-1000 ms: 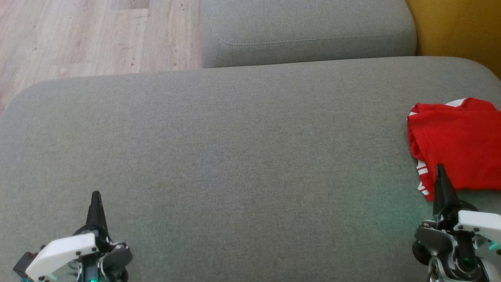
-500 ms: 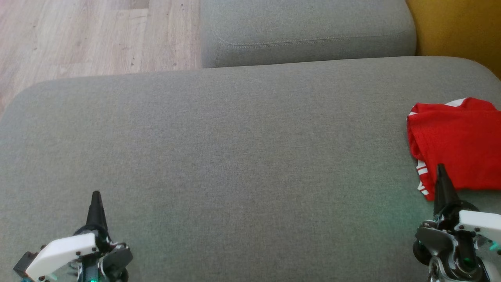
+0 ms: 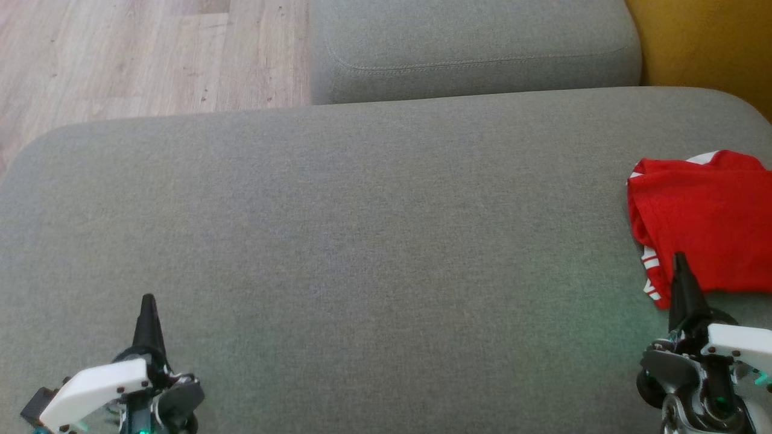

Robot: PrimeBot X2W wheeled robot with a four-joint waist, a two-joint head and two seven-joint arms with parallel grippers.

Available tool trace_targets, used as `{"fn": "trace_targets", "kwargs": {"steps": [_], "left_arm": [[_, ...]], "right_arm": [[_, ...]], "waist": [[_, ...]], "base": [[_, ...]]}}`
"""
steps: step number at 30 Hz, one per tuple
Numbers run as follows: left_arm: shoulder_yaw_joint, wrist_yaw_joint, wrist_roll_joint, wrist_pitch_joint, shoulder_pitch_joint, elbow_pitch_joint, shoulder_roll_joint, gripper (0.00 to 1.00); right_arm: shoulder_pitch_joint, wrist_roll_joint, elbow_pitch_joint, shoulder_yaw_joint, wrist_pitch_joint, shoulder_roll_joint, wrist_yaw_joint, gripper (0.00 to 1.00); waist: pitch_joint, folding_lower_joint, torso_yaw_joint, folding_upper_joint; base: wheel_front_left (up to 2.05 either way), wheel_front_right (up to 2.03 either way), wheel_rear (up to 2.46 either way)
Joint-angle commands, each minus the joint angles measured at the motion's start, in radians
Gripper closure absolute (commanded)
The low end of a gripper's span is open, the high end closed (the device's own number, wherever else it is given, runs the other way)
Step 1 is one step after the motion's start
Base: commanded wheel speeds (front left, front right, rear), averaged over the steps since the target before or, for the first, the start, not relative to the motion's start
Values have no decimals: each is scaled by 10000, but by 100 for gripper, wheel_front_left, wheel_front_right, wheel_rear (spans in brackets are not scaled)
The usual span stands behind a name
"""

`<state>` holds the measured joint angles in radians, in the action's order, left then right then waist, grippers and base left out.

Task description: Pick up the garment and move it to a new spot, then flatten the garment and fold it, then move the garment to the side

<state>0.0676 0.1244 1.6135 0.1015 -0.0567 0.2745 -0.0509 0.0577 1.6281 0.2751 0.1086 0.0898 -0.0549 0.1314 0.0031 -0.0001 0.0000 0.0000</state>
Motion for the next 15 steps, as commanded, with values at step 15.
{"fn": "trace_targets", "kwargs": {"steps": [15], "left_arm": [[406,63,-3,72,-508,-294,-39,100]], "right_arm": [[486,-45,-313,-128,89,-85,-7,100]], "waist": [[0,1,0,0]], "base": [[0,0,0]]}}
